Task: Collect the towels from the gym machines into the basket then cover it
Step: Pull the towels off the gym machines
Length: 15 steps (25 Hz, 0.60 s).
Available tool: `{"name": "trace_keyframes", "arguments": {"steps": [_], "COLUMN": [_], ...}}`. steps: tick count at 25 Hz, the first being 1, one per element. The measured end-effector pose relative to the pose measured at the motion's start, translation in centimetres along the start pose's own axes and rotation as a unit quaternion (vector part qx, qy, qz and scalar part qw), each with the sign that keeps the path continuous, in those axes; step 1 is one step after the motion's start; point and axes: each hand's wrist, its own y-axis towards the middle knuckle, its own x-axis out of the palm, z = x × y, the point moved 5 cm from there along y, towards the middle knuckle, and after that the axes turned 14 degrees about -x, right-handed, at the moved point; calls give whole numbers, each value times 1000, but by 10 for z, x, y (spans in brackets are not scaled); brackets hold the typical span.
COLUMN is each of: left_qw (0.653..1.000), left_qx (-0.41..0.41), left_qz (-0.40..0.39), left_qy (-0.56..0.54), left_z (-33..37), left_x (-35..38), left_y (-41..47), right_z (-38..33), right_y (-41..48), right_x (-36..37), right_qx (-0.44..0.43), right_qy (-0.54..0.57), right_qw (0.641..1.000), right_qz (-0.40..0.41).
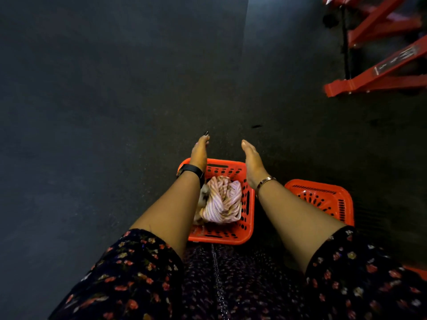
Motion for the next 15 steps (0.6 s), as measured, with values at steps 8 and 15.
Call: {"name": "trace_keyframes", "arguments": {"steps": [8, 15], "left_qw": [990, 954], "left_qx": [114, 244], "left_qz": [-67, -159], "left_qy": [56, 70], "left_z": [89, 153], "left_x": [63, 152], "left_y": [-96, -212], "right_z": [-132, -253], "right_y": [-32, -71], "right_x": [-53, -129], "right_qx": [-152, -308], "right_qy": [58, 72], "right_qw": [986, 947], "right_qz": [34, 58]}}
